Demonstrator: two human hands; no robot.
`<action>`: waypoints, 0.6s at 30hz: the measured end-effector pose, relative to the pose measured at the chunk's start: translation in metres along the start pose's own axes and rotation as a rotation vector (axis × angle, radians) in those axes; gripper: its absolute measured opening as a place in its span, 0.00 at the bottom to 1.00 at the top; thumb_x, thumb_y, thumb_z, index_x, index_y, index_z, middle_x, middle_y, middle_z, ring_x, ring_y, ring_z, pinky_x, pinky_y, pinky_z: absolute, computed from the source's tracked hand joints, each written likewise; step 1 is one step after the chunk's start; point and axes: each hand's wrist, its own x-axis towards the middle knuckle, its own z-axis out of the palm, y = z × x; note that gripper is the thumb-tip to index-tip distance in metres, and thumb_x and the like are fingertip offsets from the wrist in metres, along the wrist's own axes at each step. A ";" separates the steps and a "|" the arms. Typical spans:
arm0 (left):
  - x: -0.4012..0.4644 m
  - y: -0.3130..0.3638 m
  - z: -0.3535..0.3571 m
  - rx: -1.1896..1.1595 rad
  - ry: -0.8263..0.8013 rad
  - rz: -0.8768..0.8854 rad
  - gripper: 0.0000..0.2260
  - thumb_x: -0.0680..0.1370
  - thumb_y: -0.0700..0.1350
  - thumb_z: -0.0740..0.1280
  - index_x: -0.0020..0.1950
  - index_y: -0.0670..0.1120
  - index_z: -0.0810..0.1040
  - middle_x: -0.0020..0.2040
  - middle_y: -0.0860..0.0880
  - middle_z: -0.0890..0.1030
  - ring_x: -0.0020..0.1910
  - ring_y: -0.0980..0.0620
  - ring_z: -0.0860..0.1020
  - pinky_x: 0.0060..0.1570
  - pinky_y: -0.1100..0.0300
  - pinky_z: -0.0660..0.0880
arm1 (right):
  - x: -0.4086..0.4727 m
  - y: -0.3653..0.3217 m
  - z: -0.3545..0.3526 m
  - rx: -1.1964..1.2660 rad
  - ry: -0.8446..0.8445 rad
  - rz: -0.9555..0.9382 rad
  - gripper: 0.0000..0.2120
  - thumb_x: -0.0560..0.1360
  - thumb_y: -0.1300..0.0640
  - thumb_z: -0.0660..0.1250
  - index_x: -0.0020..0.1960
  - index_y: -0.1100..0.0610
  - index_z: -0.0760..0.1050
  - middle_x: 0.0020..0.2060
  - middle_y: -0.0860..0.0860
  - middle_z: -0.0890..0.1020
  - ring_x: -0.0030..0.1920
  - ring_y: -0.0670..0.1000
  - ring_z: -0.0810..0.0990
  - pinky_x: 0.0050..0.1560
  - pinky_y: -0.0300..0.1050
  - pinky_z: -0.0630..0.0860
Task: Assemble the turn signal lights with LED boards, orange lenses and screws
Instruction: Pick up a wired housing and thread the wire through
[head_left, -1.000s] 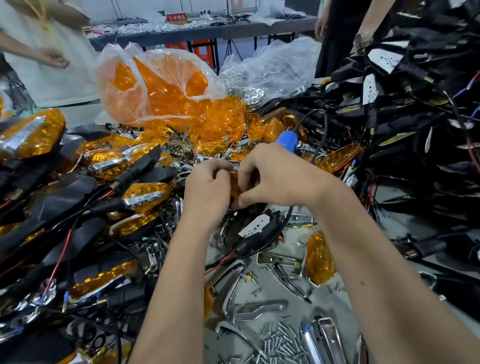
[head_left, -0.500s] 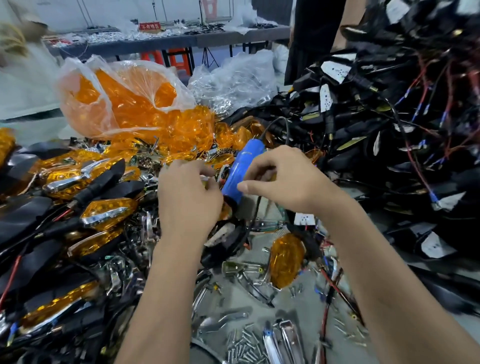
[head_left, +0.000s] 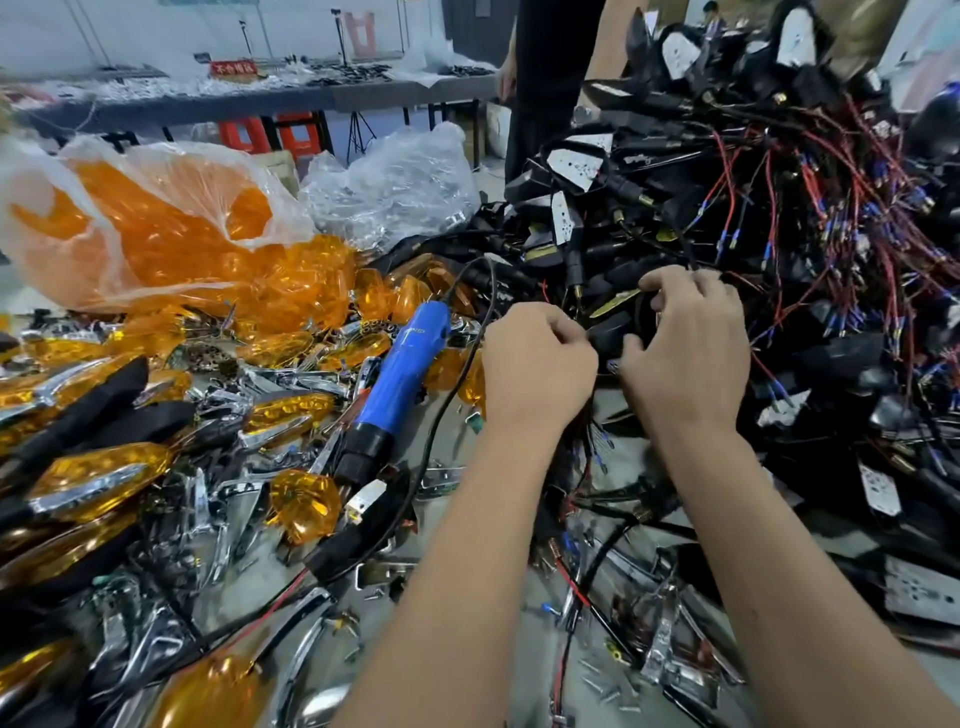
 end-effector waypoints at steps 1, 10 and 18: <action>0.002 0.000 0.006 0.019 0.011 0.011 0.09 0.75 0.37 0.68 0.41 0.49 0.85 0.41 0.54 0.84 0.40 0.55 0.80 0.43 0.62 0.74 | 0.001 0.002 0.000 0.005 0.018 0.006 0.20 0.73 0.65 0.73 0.64 0.58 0.77 0.59 0.56 0.78 0.64 0.58 0.73 0.53 0.45 0.70; 0.029 0.015 0.043 0.004 -0.070 0.075 0.14 0.82 0.47 0.68 0.39 0.43 0.83 0.37 0.50 0.82 0.41 0.49 0.78 0.42 0.56 0.71 | 0.003 0.008 0.011 0.061 0.125 0.029 0.14 0.75 0.66 0.67 0.60 0.60 0.78 0.55 0.57 0.81 0.57 0.60 0.75 0.52 0.45 0.67; 0.029 -0.002 0.012 -0.716 -0.370 -0.493 0.15 0.81 0.53 0.70 0.39 0.47 0.86 0.32 0.50 0.82 0.27 0.54 0.79 0.29 0.63 0.77 | -0.024 -0.032 0.012 0.248 0.187 -0.119 0.23 0.67 0.65 0.77 0.61 0.56 0.80 0.43 0.48 0.86 0.46 0.54 0.82 0.45 0.39 0.65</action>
